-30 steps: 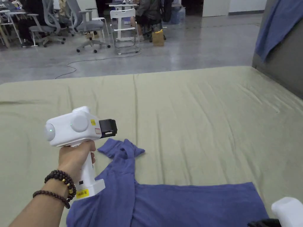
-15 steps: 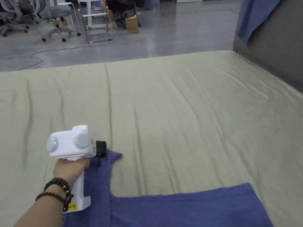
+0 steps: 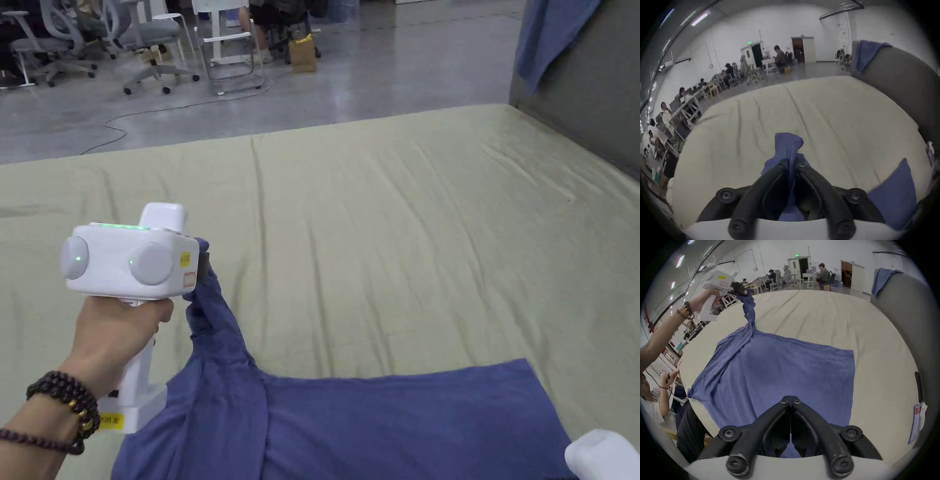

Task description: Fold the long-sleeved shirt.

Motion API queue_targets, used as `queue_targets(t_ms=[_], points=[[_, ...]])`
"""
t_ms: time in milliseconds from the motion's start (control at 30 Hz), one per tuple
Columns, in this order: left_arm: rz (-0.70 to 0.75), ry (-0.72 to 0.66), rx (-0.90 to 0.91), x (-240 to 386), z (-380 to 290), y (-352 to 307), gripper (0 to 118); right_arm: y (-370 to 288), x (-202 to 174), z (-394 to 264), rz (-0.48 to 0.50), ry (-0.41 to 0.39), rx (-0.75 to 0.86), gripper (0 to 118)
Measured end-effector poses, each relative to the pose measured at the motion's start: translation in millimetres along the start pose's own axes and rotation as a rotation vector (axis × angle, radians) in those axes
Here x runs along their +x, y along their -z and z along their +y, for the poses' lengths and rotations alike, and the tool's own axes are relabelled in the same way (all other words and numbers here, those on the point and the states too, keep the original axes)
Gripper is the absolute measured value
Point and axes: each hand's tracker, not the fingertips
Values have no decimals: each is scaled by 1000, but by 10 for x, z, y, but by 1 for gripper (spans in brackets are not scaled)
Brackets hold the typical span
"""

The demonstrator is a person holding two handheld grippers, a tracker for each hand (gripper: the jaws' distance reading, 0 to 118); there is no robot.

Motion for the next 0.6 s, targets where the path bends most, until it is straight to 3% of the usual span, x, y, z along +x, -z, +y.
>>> queue_targets(t_ms=[233,367,433,500,600], points=[[-28,-11,-111,229,-1179,-1001,2,-326,-281,-112,3,-79,48,0],[-88,-260,-321,243,-2183,-723,3,-407,-402,-203,21,-93,54,0],[-67,-308,-425,336,-2583,-434,3,-420,-467,-236,21,-98,51,0],[-55,-366,-209,253,-2682,-458,3,-454,-517,-283,18,-103,53,0],[-65,-475,-270,182,-2549,-597,19,-516,-549,-331,31,-82,51,0]])
